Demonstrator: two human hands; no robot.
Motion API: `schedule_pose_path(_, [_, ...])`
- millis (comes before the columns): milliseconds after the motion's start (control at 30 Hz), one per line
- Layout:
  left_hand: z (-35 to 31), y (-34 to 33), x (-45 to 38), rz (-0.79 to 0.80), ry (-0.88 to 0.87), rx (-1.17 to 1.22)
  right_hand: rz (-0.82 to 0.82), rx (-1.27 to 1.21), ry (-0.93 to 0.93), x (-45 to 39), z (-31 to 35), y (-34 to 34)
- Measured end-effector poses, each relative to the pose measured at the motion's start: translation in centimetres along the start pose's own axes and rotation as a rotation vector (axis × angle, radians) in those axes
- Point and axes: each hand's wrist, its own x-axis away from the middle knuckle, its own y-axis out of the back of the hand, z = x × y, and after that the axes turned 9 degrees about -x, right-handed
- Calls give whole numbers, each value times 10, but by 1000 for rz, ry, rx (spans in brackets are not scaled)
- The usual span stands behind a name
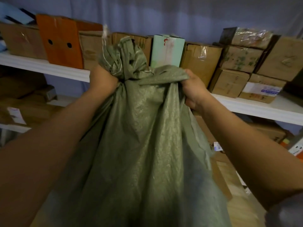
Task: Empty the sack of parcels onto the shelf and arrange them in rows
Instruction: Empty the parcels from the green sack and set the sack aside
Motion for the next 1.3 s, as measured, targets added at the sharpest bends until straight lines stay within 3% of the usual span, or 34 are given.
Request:
schedule_pose_path(133, [12, -2, 8, 13, 66, -39, -37, 353, -151, 13, -33, 10])
schedule_pose_path(333, [6, 4, -6, -10, 50, -44, 21, 72, -16, 16, 3, 3])
schedule_pose_path(433, [10, -4, 7, 22, -8, -66, 54, 355, -109, 22, -6, 13])
schedule_pose_path(500, [10, -2, 7, 18, -47, -108, -10, 495, -175, 25, -13, 17])
schedule_pose_path(700, [-32, 31, -26, -168, -139, 70, -74, 209, -41, 13, 4, 1])
schedule_pose_path(800, [-9, 23, -17, -62, -36, -113, -72, 385, -107, 13, -13, -2])
schedule_pose_path(867, [7, 17, -13, 33, -89, -263, -62, 504, -168, 17, -24, -4])
schedule_pose_path(933, [-4, 27, -22, -16, -185, -216, -78, 501, -148, 15, -24, -6])
schedule_pose_path(1067, [-43, 58, -36, -234, -175, -106, -115, 292, -69, 11, -4, -21])
schedule_pose_path(1167, [-24, 46, -25, -211, -163, -103, 46, 224, -149, 20, -7, -31])
schedule_pose_path(1233, [-5, 33, -15, -94, -77, -165, 240, 191, -304, 27, -11, -38])
schedule_pose_path(1300, [-5, 35, -18, -56, -49, -179, 347, 175, -315, 28, -11, -46])
